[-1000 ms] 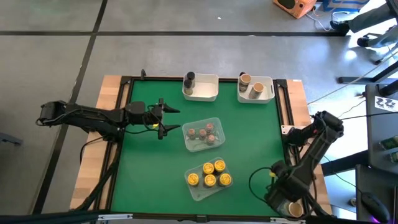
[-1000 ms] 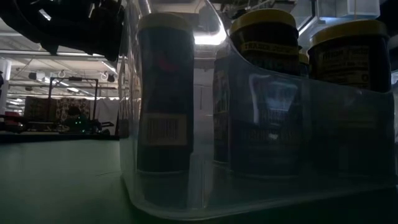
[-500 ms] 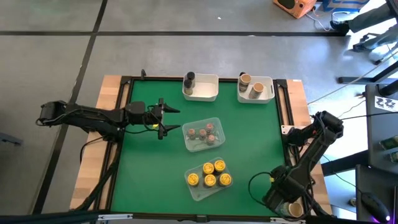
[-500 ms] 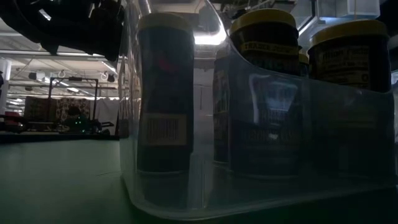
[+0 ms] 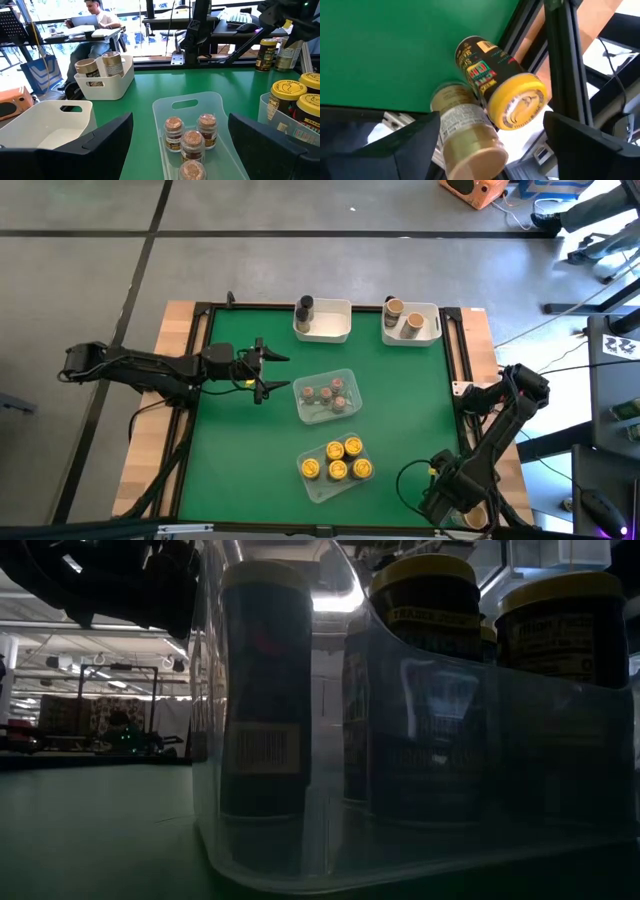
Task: Sort spices by type
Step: Put the yellow seasoning bottle into the bottom transparent bin
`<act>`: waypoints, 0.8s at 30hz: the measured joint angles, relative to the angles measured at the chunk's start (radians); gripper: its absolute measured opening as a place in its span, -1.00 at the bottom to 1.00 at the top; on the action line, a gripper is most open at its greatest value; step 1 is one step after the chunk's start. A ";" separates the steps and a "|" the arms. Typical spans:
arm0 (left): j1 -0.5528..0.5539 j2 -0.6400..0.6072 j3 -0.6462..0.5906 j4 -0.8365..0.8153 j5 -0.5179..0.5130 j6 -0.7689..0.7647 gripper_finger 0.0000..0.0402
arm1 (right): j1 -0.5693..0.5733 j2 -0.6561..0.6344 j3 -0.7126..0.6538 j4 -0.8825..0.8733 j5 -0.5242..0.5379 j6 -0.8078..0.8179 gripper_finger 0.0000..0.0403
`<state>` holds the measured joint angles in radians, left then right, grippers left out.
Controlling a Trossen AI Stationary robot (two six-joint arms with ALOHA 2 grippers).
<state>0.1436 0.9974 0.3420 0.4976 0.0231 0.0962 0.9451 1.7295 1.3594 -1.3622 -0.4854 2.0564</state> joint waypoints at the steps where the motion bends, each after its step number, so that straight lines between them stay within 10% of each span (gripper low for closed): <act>1: 0.000 0.000 0.000 -0.001 0.000 0.001 0.56 | 0.000 0.009 0.000 -0.001 -0.010 -0.012 0.74; 24: 0.000 0.000 0.000 -0.018 0.000 0.009 0.56 | 0.031 0.134 0.000 -0.043 -0.060 -0.022 0.74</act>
<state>0.1438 0.9974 0.3424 0.4800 0.0231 0.1047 0.9762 1.8632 1.3594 -1.4051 -0.5455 2.0345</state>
